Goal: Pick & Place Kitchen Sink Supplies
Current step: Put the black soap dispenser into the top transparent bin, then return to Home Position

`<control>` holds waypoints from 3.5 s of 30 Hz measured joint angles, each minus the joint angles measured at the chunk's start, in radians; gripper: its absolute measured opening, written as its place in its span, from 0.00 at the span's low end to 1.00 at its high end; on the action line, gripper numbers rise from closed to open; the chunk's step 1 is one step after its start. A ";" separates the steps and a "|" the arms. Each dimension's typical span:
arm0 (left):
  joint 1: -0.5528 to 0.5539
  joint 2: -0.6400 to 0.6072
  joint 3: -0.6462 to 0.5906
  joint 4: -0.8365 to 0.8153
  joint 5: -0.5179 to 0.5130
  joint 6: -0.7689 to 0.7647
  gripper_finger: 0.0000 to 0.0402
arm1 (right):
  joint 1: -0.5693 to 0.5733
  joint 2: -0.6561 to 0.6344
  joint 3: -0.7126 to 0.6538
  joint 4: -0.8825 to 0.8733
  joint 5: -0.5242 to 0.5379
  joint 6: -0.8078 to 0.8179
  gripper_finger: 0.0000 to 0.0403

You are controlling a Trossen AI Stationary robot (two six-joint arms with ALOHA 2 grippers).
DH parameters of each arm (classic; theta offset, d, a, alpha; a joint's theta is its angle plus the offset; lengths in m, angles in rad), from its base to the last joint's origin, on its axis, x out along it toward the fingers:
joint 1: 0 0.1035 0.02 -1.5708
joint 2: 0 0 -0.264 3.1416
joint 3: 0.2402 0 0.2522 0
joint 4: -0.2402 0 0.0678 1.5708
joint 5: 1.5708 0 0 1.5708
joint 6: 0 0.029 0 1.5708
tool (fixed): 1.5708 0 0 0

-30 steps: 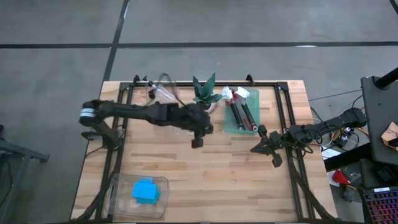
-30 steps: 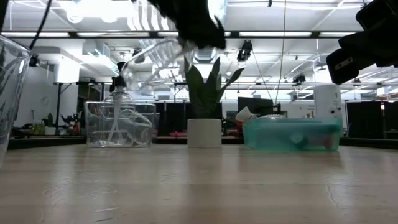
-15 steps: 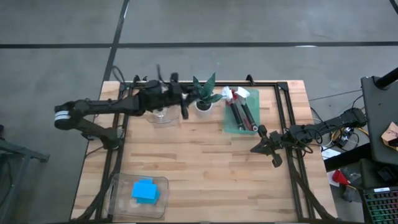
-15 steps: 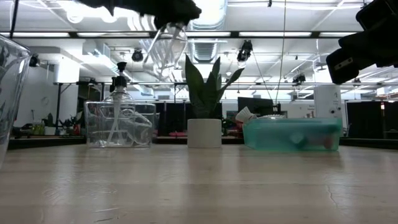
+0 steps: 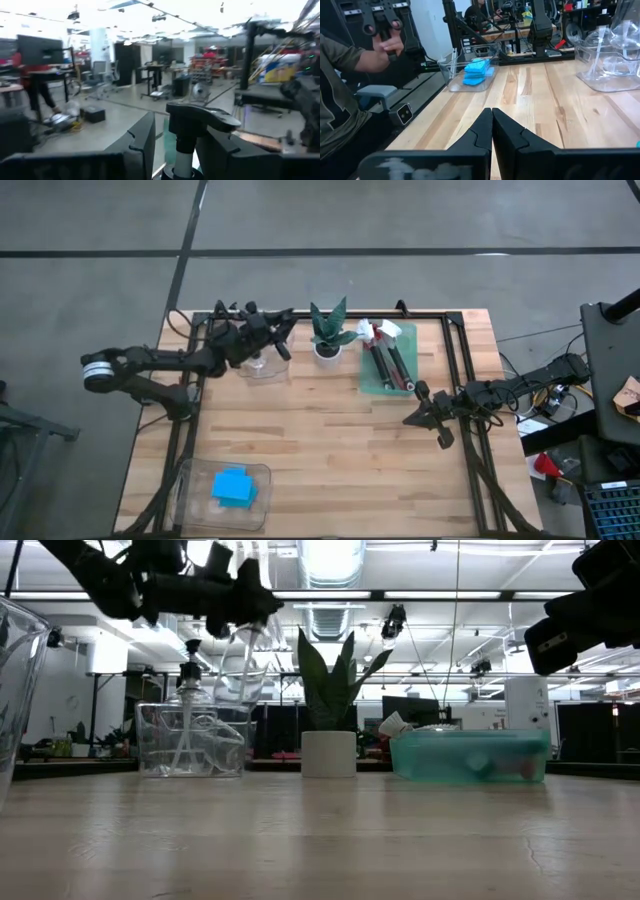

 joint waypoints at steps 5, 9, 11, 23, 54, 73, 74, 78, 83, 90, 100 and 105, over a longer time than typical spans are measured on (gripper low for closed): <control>0.012 0.004 -0.043 0.062 -0.032 -0.017 0.26 | 0.000 0.000 0.000 0.000 0.000 0.000 0.02; 0.015 0.007 -0.061 0.065 -0.113 -0.042 0.29 | 0.000 0.000 0.000 0.000 0.000 0.000 0.02; 0.015 0.007 -0.076 0.065 -0.150 -0.077 0.30 | 0.000 0.000 0.000 0.000 0.000 0.000 0.02; 0.013 0.005 -0.161 0.073 -0.165 -0.196 0.32 | 0.000 0.000 0.000 0.000 0.000 0.000 0.02; -0.007 -0.010 -0.172 -0.142 -0.142 -0.202 0.59 | 0.000 0.000 0.000 0.000 0.000 0.000 0.02; -0.008 -0.233 -0.176 -0.269 -0.171 -0.122 0.60 | 0.000 0.000 0.000 0.000 0.000 0.000 0.02; -0.008 -0.234 -0.174 -0.303 -0.169 -0.146 0.61 | 0.000 0.000 0.000 0.000 0.000 0.000 0.02; -0.008 -0.219 -0.170 -0.409 -0.164 -0.199 0.60 | 0.000 0.000 0.000 0.000 0.000 0.000 0.02; -0.008 -0.232 -0.161 -0.511 -0.161 -0.226 0.61 | 0.000 0.000 0.000 0.000 0.000 0.000 0.02; -0.008 -0.252 -0.144 -0.607 -0.160 -0.221 0.60 | 0.000 0.000 0.000 0.000 0.000 0.000 0.02; -0.018 -0.354 -0.146 -0.591 -0.111 -0.168 0.60 | 0.000 0.000 0.000 0.000 0.000 0.000 0.02; -0.017 -0.427 -0.147 -0.626 -0.114 -0.138 0.60 | 0.000 0.000 0.000 0.000 0.000 0.000 0.02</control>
